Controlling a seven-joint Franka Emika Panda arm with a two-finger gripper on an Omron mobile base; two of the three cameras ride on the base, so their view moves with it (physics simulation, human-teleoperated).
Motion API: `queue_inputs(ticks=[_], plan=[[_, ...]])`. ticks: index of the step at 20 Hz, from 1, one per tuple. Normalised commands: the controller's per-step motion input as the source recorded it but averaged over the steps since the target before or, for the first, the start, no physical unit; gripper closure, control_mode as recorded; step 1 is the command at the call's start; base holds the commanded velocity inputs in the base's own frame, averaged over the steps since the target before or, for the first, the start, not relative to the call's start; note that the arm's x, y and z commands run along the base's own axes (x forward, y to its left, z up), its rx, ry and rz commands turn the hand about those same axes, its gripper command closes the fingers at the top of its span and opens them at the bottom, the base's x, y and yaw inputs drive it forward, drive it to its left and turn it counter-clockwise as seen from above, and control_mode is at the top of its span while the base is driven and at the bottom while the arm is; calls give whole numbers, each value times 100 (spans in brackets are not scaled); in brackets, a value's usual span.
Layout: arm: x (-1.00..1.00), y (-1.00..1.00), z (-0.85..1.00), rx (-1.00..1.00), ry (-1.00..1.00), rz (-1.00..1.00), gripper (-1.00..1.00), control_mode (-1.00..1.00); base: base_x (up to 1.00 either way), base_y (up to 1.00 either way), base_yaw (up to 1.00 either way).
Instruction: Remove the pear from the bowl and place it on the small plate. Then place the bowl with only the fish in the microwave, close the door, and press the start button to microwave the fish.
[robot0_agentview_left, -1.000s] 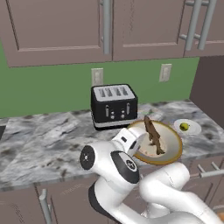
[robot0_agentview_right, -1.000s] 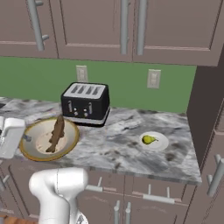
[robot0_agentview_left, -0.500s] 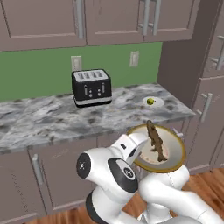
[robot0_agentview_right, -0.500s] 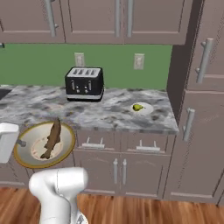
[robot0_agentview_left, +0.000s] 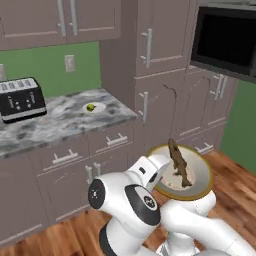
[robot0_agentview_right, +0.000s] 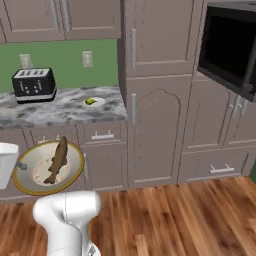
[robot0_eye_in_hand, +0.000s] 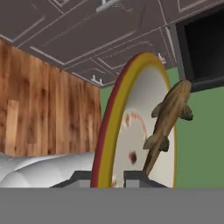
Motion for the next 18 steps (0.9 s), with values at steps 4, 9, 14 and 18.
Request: queue_inputs(ticks=[4,9,14,18], plan=[[0,0,0,0,0,0,100,100,-2,-98,-64],[0,0,0,0,0,0,100,100,28,-100,-25],[0,0,0,0,0,0,100,100,42,-100,5],[0,0,0,0,0,0,100,100,29,-100,12]])
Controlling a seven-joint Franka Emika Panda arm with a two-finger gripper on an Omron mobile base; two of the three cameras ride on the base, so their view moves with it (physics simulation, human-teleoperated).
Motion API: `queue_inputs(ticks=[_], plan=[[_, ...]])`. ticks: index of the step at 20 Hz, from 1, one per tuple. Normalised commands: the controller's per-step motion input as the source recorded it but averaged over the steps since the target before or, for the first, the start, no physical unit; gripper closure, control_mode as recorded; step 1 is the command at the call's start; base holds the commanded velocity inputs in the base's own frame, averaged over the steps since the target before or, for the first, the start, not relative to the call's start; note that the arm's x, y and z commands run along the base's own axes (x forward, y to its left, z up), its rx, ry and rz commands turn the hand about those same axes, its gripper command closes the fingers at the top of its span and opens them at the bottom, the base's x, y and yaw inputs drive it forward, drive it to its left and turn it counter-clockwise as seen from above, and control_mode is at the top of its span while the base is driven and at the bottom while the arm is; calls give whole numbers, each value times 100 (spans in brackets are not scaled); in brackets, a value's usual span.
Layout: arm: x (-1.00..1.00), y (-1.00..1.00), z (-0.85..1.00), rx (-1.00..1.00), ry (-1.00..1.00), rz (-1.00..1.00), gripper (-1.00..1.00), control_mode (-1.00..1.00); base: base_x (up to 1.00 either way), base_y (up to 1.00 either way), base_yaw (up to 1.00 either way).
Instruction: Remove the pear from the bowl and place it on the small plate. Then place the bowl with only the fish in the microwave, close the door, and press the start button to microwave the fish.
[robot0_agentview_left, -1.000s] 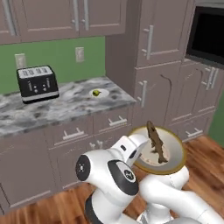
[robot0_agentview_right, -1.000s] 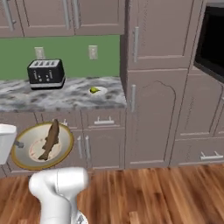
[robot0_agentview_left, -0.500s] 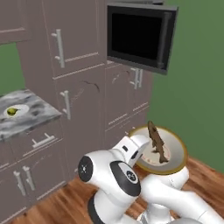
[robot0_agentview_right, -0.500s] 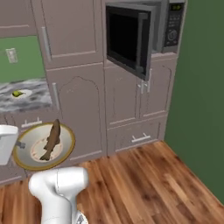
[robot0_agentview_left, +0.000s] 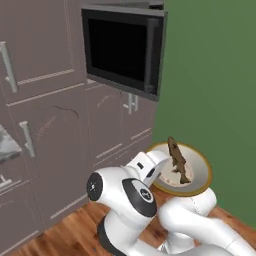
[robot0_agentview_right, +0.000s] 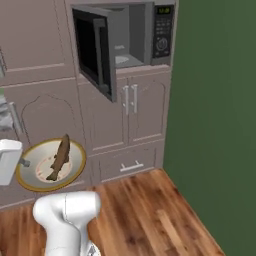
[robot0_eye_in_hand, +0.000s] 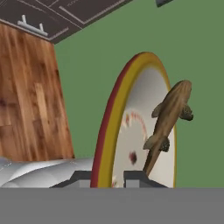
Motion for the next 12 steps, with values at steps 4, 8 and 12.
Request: queue_inputs(ticks=[4,8,12], plan=[[0,0,0,0,0,0,100,100,17,-100,12],[0,0,0,0,0,0,100,100,16,-100,14],[0,0,0,0,0,0,100,100,15,-100,19]])
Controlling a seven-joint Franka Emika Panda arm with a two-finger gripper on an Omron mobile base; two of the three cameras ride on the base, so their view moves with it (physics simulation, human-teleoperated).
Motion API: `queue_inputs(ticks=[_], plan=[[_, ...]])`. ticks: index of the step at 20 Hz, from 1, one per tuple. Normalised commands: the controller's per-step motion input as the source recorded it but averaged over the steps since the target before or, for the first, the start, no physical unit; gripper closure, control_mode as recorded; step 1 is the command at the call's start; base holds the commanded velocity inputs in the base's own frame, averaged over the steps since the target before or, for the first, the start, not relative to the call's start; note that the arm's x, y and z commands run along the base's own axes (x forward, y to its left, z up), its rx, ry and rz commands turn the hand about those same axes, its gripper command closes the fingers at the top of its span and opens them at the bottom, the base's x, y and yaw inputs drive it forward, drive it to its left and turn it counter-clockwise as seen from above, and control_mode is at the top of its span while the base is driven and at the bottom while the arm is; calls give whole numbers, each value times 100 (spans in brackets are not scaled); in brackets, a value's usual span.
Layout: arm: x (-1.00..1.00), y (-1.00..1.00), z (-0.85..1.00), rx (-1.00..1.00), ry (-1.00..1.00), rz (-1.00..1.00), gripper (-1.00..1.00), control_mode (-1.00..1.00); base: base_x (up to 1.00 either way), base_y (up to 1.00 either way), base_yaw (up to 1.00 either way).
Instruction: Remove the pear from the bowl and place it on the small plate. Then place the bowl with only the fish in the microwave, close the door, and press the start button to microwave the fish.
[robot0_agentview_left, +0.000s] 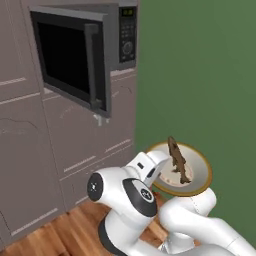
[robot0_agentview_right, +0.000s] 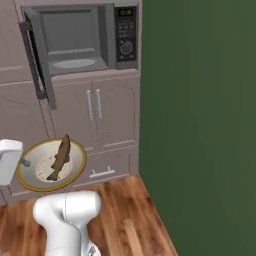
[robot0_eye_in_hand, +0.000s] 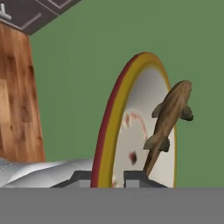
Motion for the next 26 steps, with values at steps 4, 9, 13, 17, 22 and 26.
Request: queue_inputs(ticks=[4,9,13,17,22,26], plan=[[0,0,0,0,0,0,100,100,48,-100,25],[0,0,0,0,0,0,100,100,70,-89,39],[0,0,0,0,0,0,100,100,78,-92,30],[0,0,0,0,0,0,100,100,100,-81,2],[0,0,0,0,0,0,100,100,84,-75,-3],[0,0,0,0,0,0,100,100,7,-89,32]])
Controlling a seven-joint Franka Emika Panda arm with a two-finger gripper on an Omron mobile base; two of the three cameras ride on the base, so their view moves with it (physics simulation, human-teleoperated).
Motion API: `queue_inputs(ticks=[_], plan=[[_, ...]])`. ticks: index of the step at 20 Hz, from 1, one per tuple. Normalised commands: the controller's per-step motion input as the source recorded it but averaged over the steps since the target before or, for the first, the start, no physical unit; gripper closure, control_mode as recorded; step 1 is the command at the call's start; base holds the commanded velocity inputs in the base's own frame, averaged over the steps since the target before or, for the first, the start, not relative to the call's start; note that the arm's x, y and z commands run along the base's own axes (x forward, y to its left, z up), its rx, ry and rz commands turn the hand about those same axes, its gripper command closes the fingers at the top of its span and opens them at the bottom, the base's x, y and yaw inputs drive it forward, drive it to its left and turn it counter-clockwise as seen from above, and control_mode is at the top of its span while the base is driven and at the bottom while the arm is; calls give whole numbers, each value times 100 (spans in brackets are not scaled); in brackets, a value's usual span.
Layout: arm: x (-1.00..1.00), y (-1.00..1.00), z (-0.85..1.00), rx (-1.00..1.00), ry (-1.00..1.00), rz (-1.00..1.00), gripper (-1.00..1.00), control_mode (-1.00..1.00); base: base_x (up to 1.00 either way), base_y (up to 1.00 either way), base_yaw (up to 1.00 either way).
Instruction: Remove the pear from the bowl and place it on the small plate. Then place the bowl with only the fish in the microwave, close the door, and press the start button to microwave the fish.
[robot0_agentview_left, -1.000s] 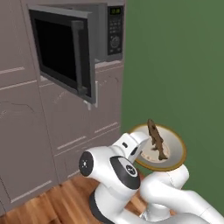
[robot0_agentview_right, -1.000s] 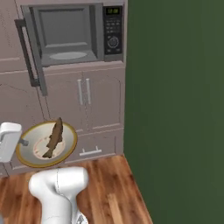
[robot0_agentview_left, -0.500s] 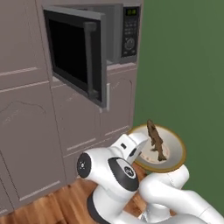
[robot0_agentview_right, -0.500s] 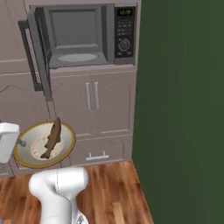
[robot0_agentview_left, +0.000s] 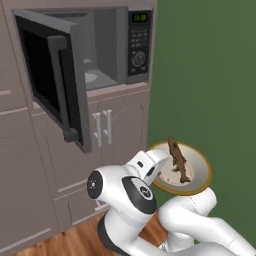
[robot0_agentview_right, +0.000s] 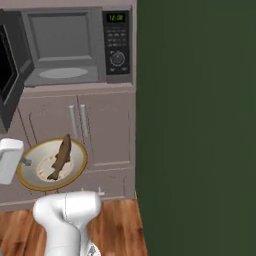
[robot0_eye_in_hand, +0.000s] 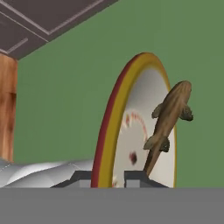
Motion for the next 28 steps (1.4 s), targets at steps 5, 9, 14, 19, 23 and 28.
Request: queue_inputs(ticks=[5,9,14,19,23,28], plan=[[0,0,0,0,0,0,100,100,70,-67,46],[0,0,0,0,0,0,100,100,58,-85,39],[0,0,0,0,0,0,100,100,88,-22,22],[0,0,0,0,0,0,100,100,97,0,14],[0,0,0,0,0,0,100,100,42,0,5],[0,0,0,0,0,0,100,100,0,11,0]])
